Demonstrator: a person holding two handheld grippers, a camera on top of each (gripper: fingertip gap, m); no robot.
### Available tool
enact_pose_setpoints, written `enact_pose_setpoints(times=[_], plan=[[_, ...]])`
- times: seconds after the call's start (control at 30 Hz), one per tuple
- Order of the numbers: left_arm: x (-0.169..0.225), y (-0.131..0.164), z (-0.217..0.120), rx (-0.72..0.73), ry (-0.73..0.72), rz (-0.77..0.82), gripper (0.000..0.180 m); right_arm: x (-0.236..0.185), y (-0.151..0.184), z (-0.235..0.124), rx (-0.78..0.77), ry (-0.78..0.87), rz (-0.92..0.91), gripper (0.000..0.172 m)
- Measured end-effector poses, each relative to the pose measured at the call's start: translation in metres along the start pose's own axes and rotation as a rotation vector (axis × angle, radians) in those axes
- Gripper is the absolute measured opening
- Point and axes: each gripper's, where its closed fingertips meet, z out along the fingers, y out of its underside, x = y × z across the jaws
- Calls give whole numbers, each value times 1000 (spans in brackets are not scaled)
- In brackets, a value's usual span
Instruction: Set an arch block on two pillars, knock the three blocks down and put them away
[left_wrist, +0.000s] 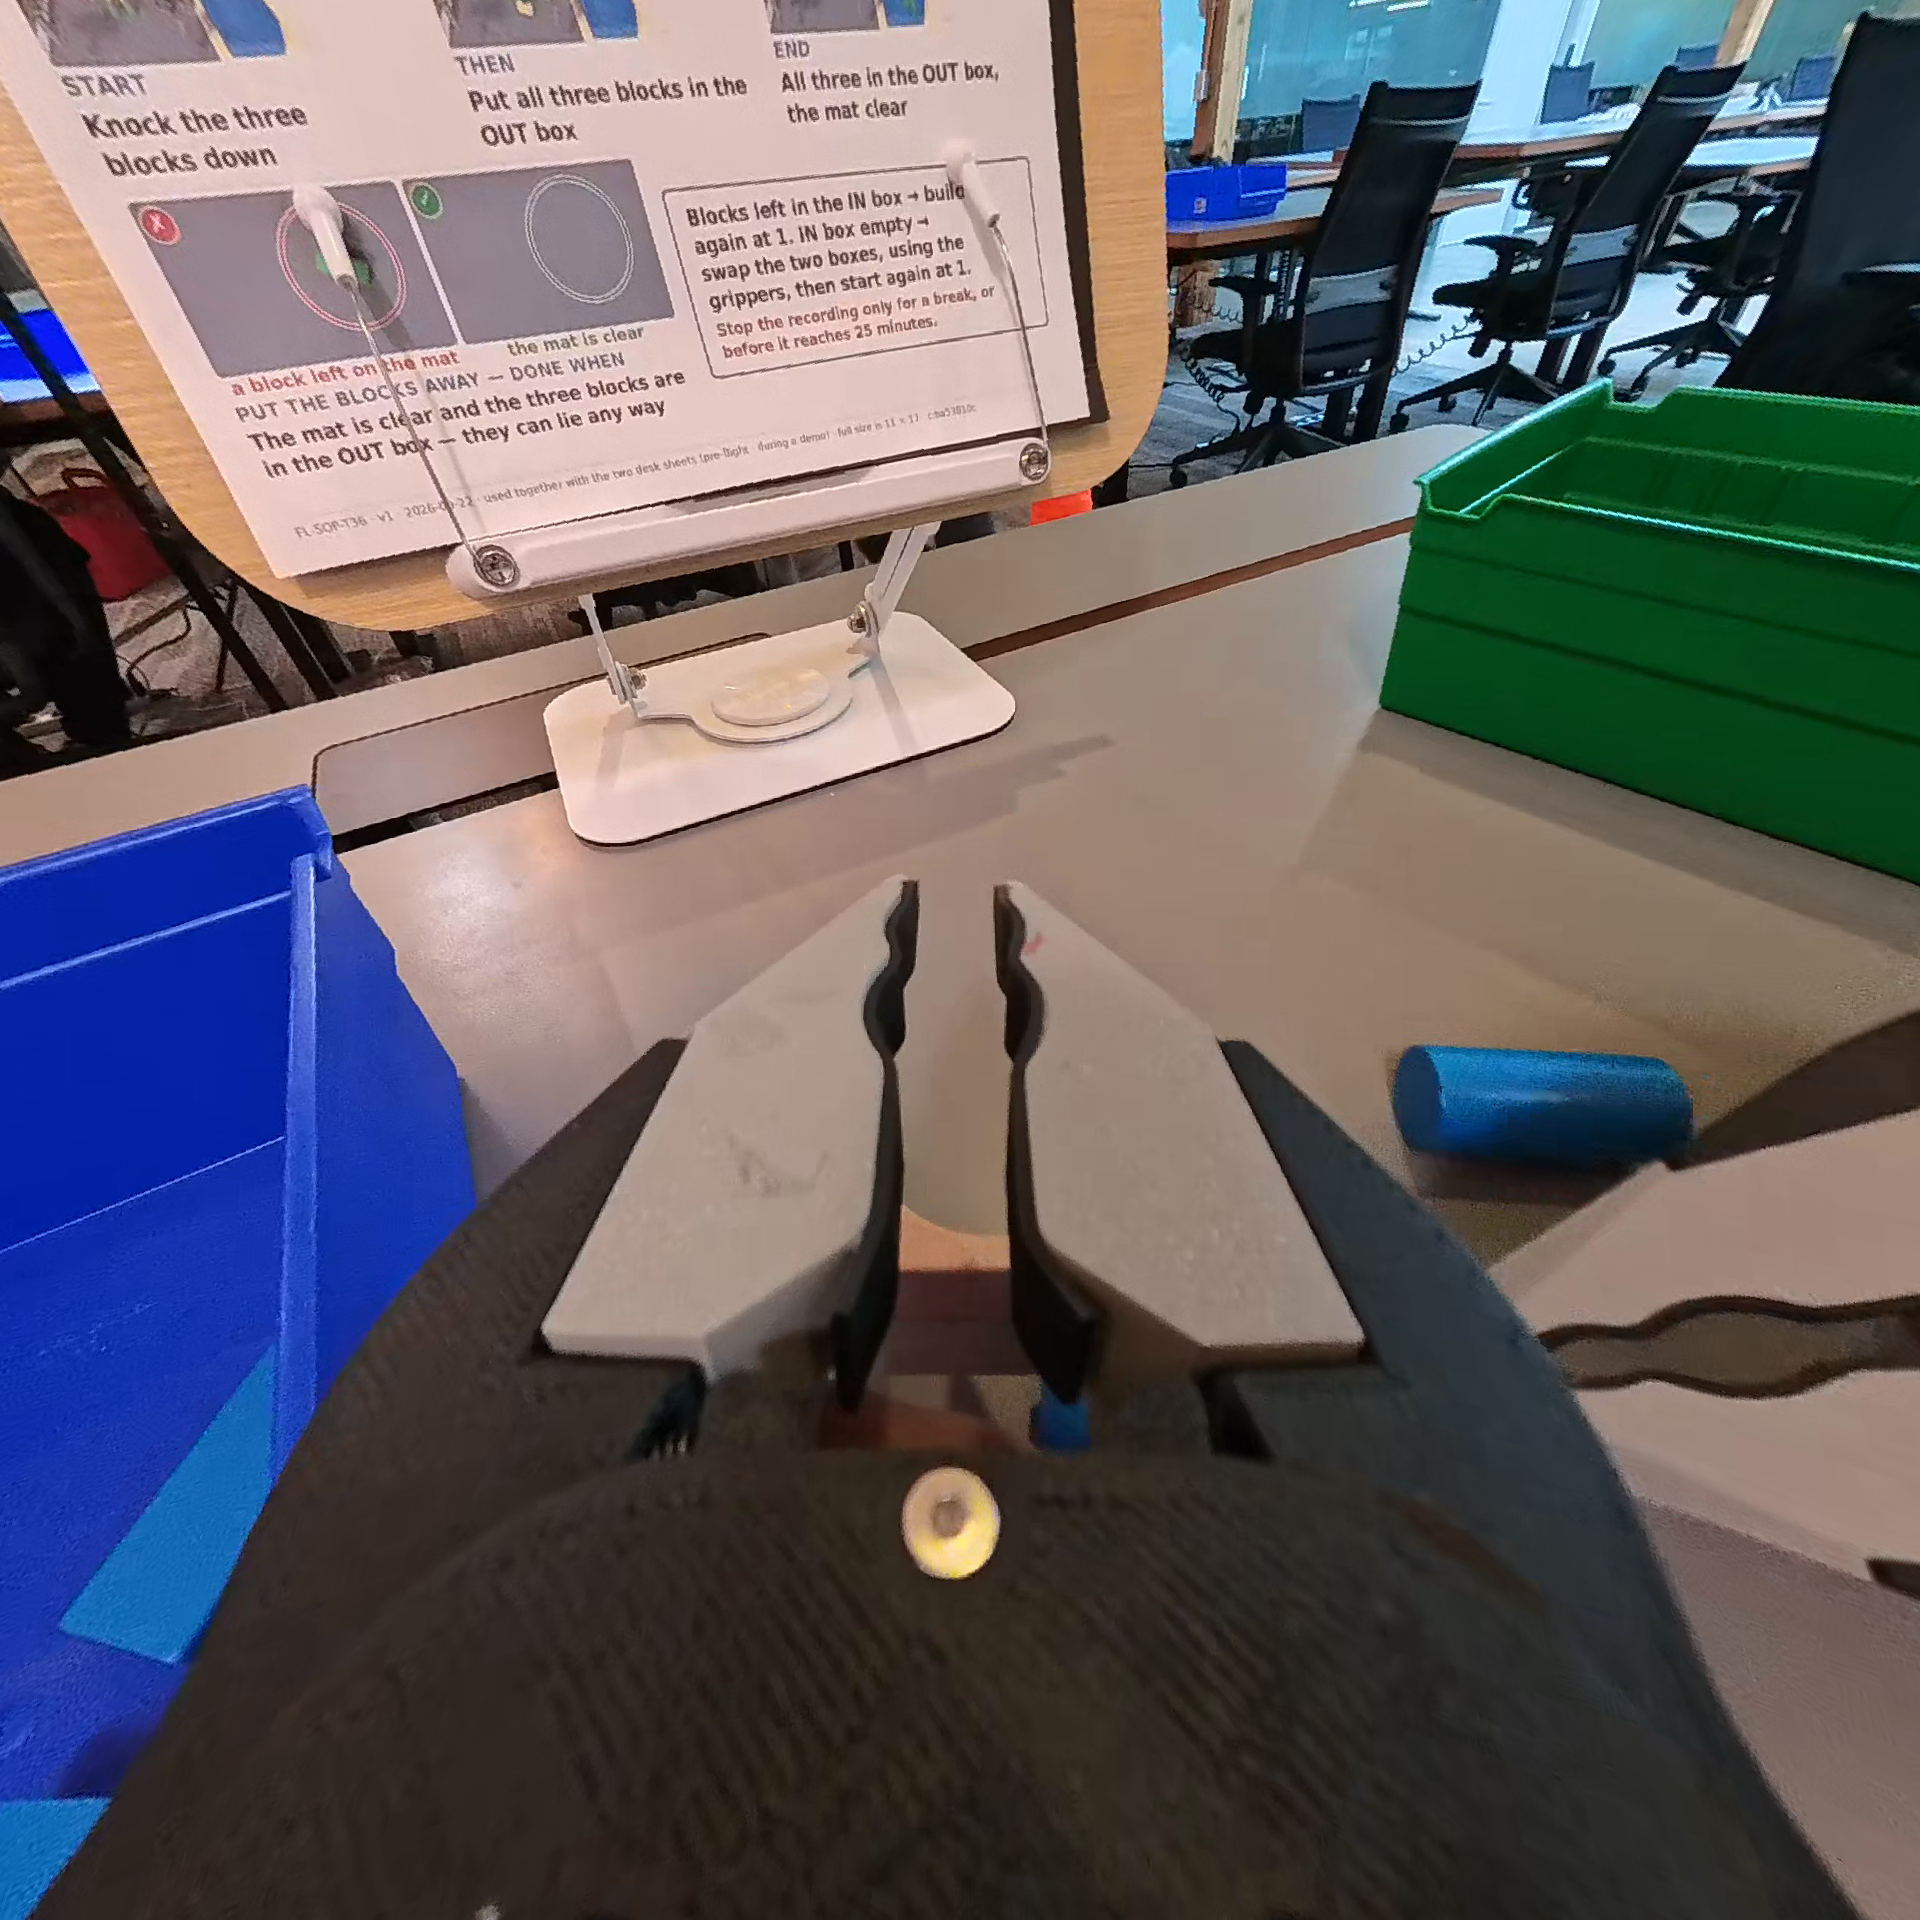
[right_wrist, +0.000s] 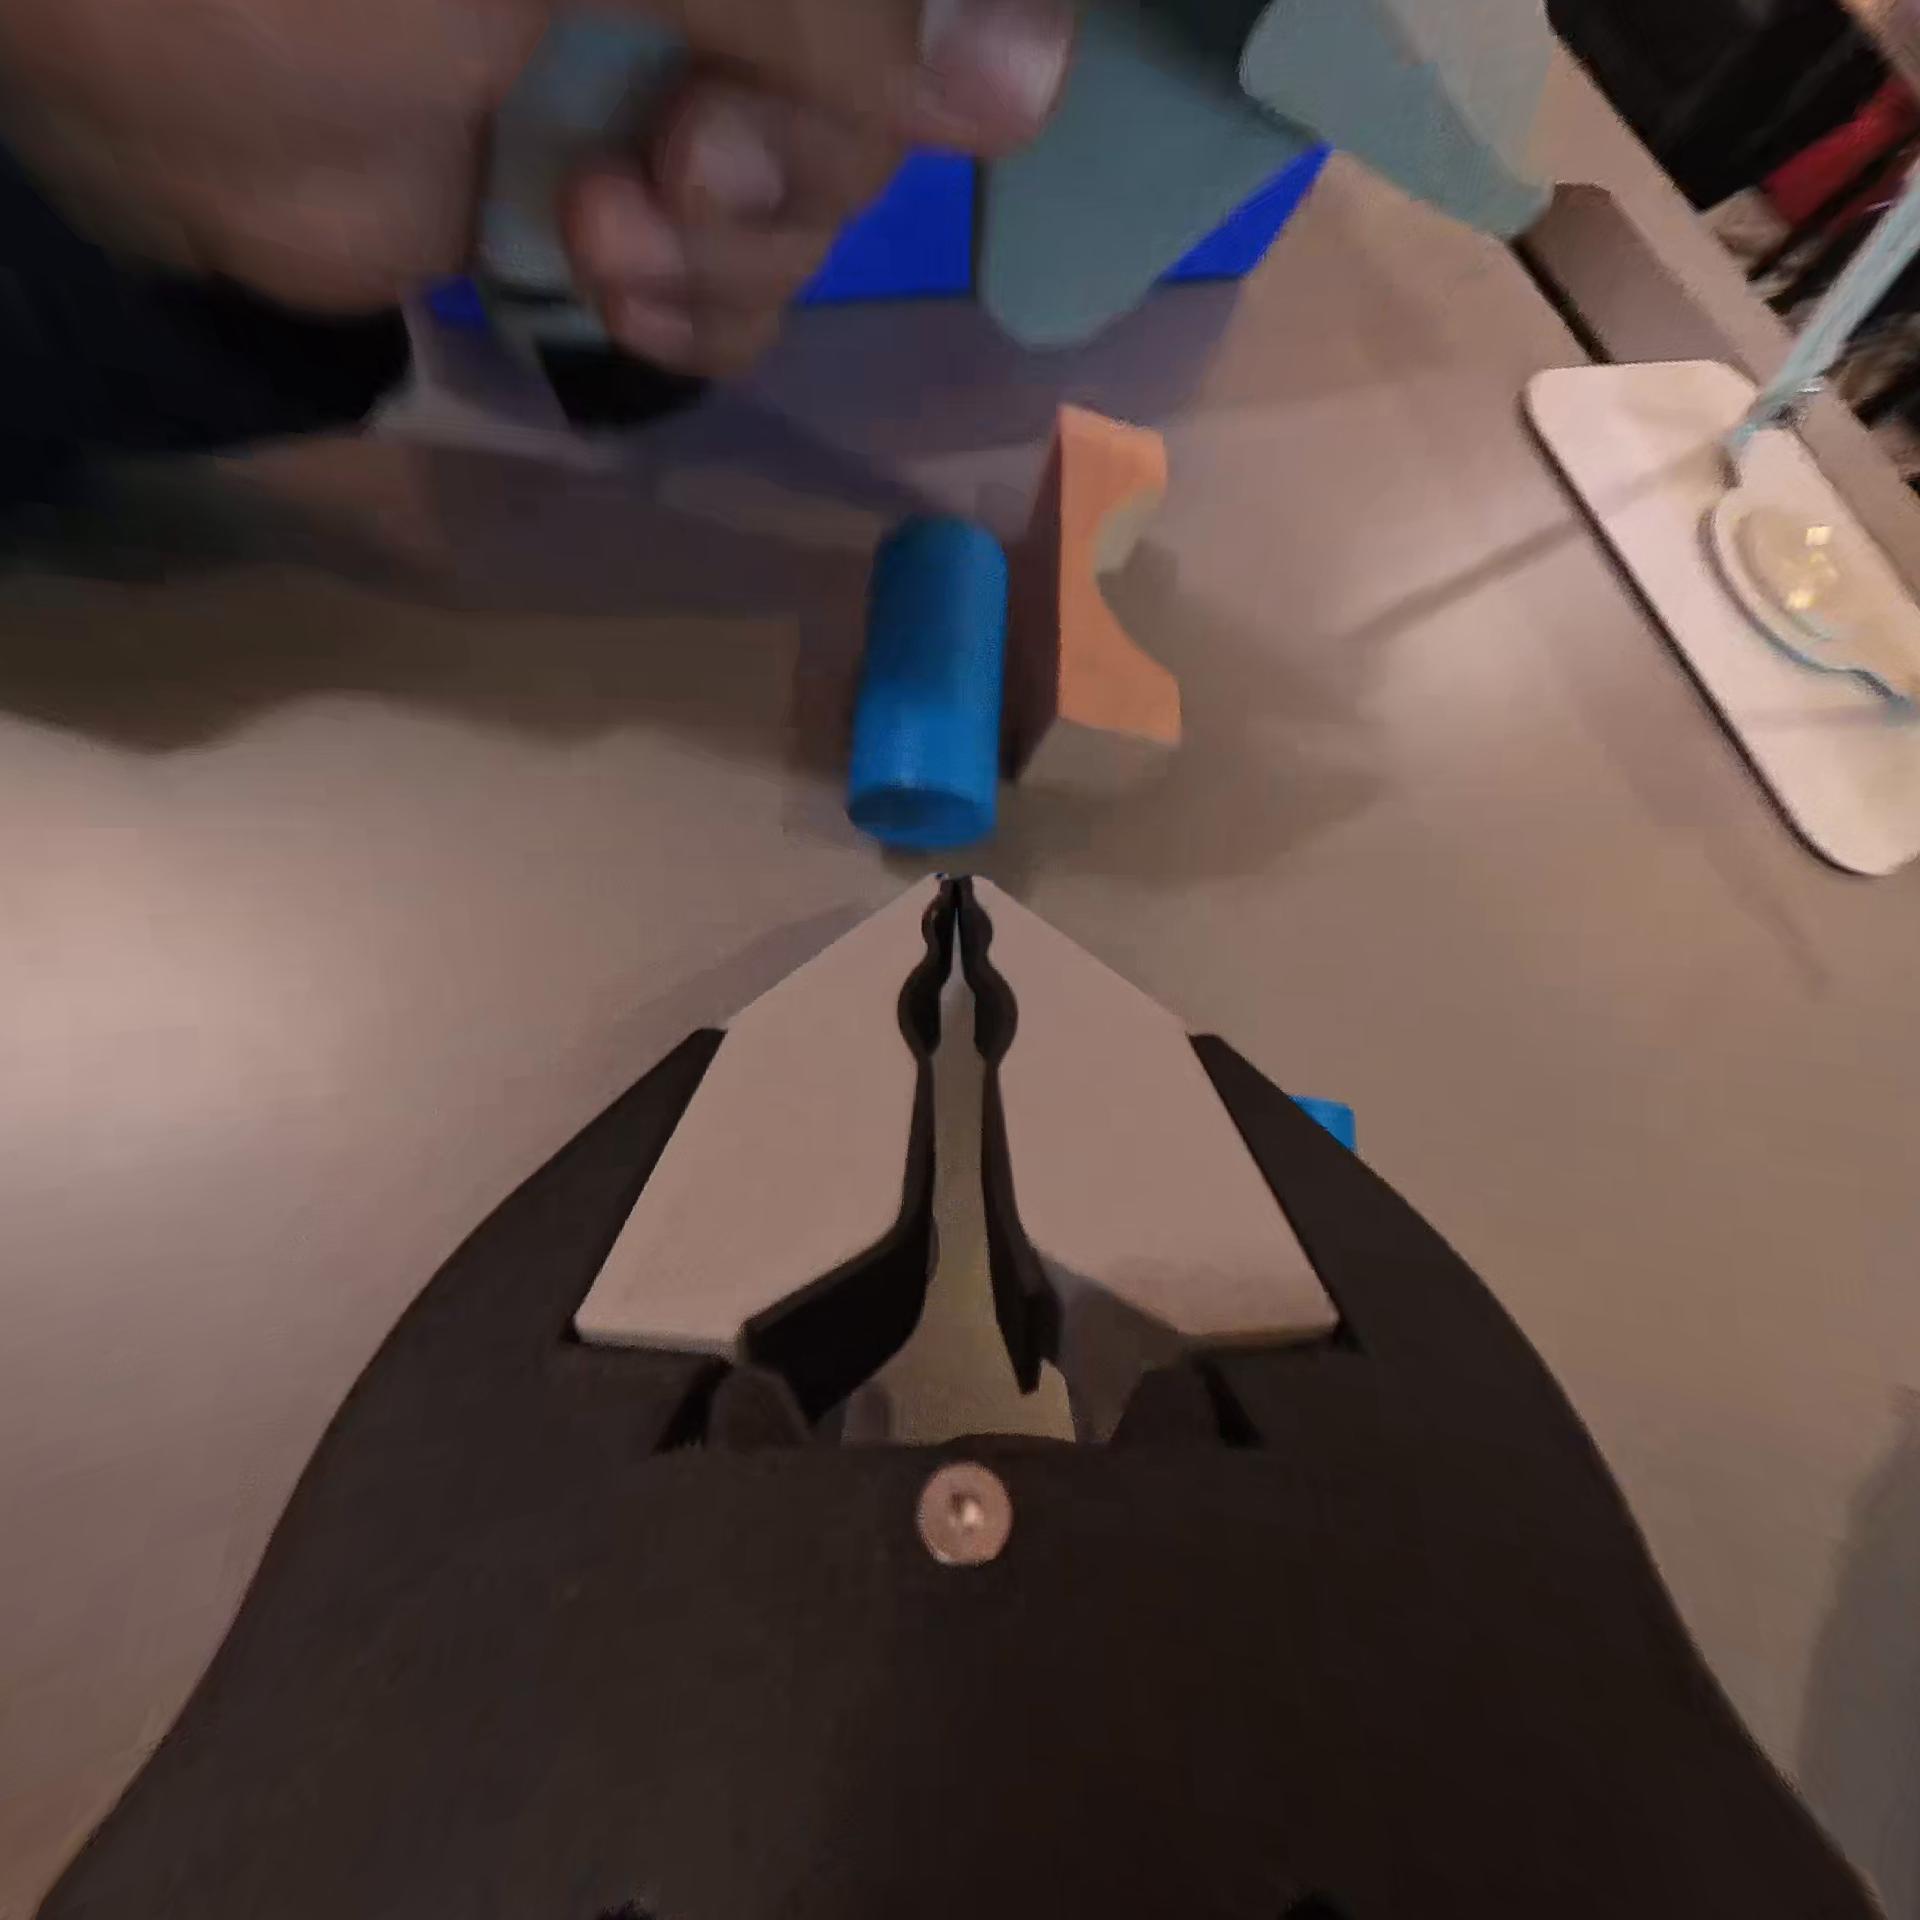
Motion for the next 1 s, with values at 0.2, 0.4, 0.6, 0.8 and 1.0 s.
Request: enact_pose_setpoints(times=[0.2, 0.4, 0.6, 0.8, 1.0], plan=[[1, 4, 2, -15, 3, 9, 12, 17, 12, -23, 59, 74, 33, 0], [0, 11, 6, -43, 4, 8, 12, 81, 23, -56, 152, 229, 210, 0], [5, 15, 8, -55, 8, 28, 12, 121, 75, -62, 33, 306, 390, 2], [4, 18, 9, -62, -4, 48, 12, 108, 79, -48, -35, 279, 308, 6], [7, 20, 11, -71, 2, 58, 12, 108, 75, -50, -13, 292, 301, 7]])
